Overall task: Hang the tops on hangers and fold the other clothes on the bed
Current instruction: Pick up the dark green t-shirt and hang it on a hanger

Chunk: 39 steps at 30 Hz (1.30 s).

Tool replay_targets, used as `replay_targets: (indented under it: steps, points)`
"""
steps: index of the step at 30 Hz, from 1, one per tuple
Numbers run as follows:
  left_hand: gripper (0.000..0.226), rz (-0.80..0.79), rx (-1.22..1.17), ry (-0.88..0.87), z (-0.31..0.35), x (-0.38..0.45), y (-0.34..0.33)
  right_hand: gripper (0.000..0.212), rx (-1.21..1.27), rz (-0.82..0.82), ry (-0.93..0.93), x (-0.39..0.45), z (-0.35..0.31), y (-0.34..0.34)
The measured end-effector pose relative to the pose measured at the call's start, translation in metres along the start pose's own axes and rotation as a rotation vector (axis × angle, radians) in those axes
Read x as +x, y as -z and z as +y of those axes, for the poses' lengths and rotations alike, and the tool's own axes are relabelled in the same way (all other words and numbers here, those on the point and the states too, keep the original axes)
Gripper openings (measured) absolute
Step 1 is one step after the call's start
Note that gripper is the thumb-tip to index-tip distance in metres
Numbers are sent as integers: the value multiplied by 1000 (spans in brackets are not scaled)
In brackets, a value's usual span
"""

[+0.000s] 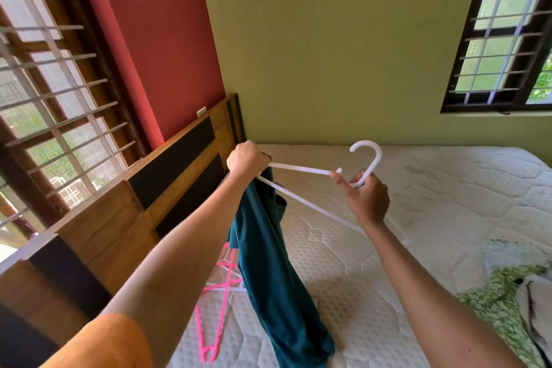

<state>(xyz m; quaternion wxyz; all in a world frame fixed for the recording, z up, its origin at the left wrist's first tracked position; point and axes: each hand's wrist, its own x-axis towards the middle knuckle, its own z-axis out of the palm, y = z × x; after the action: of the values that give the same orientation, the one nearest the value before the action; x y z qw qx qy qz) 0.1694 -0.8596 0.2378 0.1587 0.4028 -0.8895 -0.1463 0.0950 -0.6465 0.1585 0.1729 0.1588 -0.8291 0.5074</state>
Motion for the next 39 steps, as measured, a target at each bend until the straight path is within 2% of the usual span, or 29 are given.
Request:
replay_targets:
  steps: [3, 6, 9, 14, 18, 21, 30, 33, 36, 38, 39]
  points:
    - [20, 29, 31, -133, -2, 4, 8, 54, -28, 35, 24, 4, 6, 8]
    - [22, -72, 40, -354, -3, 6, 11, 61, -10, 58, 38, 3, 8, 10]
    - [24, -112, 50, -502, 8, 1, 6, 53, 2, 38, 41, 3, -1, 5]
    - [42, -49, 68, -567, 25, -7, 3, 50, 84, 29, -4, 15, -7, 9]
    - [28, 46, -273, -641, 13, -9, 13, 50, 154, 47, -87, 27, 0, 22]
    - [16, 33, -217, -638, 13, -8, 13, 51, 163, 20, -86, 27, 2, 23]
    - [24, -75, -106, -705, 64, -30, 4, 55, 148, -171, 3, 31, -41, 3]
    - [24, -64, -57, -735, 67, -27, 13, 56, 173, -168, -32, 35, -45, 3]
    - [25, -28, 40, -838, 65, -36, 14, 50, 266, -163, -79, 41, -42, 6]
    - [25, -67, 95, -862, 63, -41, 6, 44, 300, -165, -54, 39, -43, 3]
    - [24, -75, 92, -841, 61, -41, 4, 43, 294, -113, -9, 36, -43, 0]
